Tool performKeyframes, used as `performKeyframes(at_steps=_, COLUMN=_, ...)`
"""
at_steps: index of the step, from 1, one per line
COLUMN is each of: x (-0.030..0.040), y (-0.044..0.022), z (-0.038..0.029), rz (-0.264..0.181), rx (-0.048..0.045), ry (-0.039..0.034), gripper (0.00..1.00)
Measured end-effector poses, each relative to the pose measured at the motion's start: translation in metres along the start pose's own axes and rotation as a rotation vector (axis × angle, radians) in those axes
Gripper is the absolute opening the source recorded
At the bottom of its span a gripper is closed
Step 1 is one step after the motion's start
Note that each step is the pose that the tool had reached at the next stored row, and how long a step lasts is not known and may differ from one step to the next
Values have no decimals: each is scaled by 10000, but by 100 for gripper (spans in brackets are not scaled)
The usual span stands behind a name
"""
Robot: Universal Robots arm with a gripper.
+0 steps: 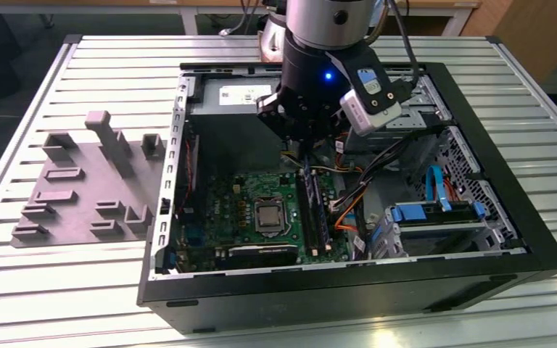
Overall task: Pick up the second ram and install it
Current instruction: 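Insert the second ram into the second slot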
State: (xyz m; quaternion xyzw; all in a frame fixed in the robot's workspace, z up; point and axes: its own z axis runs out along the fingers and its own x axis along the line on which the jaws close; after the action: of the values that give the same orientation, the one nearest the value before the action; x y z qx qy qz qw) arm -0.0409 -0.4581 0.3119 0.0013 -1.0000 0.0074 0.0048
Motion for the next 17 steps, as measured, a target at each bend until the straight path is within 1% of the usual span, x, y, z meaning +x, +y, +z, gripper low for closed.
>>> performKeyframes(at_steps=8, x=-17, y=2, z=140, rz=1, rx=0, ry=4, gripper=14)
performKeyframes(at_steps=12, x=-18, y=-17, z=214, rz=0, rx=0, ry=5, gripper=14)
performKeyframes(at_steps=15, x=-22, y=-17, z=268, rz=1, rx=-8, ry=12, gripper=14)
performKeyframes(at_steps=17, x=-22, y=-17, z=285, rz=1, rx=-9, ry=16, gripper=14)
